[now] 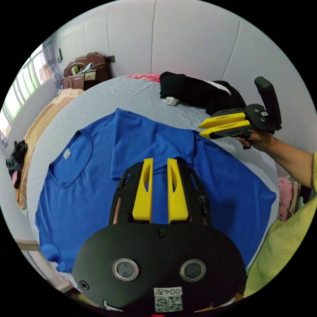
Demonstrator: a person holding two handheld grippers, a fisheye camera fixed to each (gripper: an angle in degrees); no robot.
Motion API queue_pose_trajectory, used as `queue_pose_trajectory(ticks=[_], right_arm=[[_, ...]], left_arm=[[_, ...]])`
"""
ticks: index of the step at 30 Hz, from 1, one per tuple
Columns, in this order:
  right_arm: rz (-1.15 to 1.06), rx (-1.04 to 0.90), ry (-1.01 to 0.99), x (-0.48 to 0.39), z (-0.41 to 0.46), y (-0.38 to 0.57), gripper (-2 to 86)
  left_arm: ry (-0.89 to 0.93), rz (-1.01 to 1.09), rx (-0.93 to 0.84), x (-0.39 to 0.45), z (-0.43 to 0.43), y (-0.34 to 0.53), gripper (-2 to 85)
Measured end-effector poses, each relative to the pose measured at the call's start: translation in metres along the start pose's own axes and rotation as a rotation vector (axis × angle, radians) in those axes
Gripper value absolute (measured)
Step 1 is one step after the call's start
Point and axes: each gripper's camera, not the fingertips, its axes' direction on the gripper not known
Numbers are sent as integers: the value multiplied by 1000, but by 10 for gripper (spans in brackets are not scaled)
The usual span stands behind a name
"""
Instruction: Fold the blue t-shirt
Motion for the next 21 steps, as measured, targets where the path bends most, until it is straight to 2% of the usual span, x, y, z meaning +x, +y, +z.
queue_pose_trajectory(ticks=[5, 8, 11, 15, 21], right_arm=[[-102, -51, 22, -2, 20, -8, 75], [-146, -57, 37, -4, 27, -15, 27], [-98, -101, 85, 8, 36, -19, 14], [149, -59, -157, 59, 38, -7, 44], [168, 97, -243, 58, 6, 2, 45]], left_arm=[[-36, -157, -44, 9, -17, 56, 59], [-53, -227, -74, 21, -21, 86, 51], [-61, -255, -78, 30, -19, 102, 37], [-93, -251, -69, 37, -21, 106, 24], [-75, -260, -48, 39, -27, 114, 15]])
